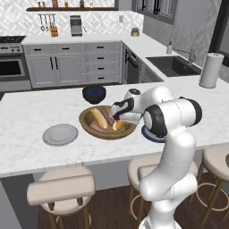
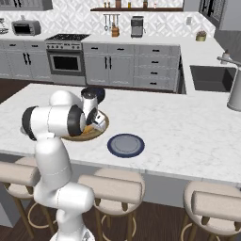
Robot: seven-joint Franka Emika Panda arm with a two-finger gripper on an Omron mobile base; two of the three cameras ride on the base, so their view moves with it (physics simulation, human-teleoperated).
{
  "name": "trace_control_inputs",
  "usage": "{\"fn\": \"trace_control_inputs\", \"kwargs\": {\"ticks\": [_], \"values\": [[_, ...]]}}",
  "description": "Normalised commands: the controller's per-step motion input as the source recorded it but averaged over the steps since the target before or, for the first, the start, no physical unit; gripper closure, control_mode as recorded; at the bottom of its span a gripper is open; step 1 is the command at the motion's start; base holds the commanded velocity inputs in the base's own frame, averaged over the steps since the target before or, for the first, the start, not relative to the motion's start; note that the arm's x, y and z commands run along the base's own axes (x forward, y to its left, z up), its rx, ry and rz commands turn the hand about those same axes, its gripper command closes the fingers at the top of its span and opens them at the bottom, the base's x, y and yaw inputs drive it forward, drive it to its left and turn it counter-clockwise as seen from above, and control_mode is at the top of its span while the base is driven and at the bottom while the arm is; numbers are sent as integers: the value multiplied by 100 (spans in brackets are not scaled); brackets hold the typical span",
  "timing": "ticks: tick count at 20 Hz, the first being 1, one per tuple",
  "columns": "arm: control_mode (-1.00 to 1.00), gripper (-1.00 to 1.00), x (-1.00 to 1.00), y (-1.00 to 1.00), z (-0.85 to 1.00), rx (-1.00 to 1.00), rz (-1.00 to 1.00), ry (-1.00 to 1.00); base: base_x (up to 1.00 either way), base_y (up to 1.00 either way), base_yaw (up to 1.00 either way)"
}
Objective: Place one bun and one sausage from the bowl on each plate.
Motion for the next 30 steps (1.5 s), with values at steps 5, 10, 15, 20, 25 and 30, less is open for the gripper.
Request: {"fn": "trace_control_inputs", "kwargs": {"ticks": [5, 10, 15, 20, 25, 30], "values": [[-100, 100, -5, -13, 100, 29, -6, 11, 0, 0, 0], [-100, 100, -50, -64, 100, 25, -4, 2, 0, 0, 0], [-100, 100, -58, -100, 86, 11, -15, 27, 0, 0, 0], [-100, 100, -79, -100, -20, -6, -6, 55, 0, 0, 0], [-100, 100, -73, -61, -100, -22, -5, 26, 0, 0, 0], [-100, 100, 43, 9, -81, -17, 0, 6, 0, 0, 0]]}}
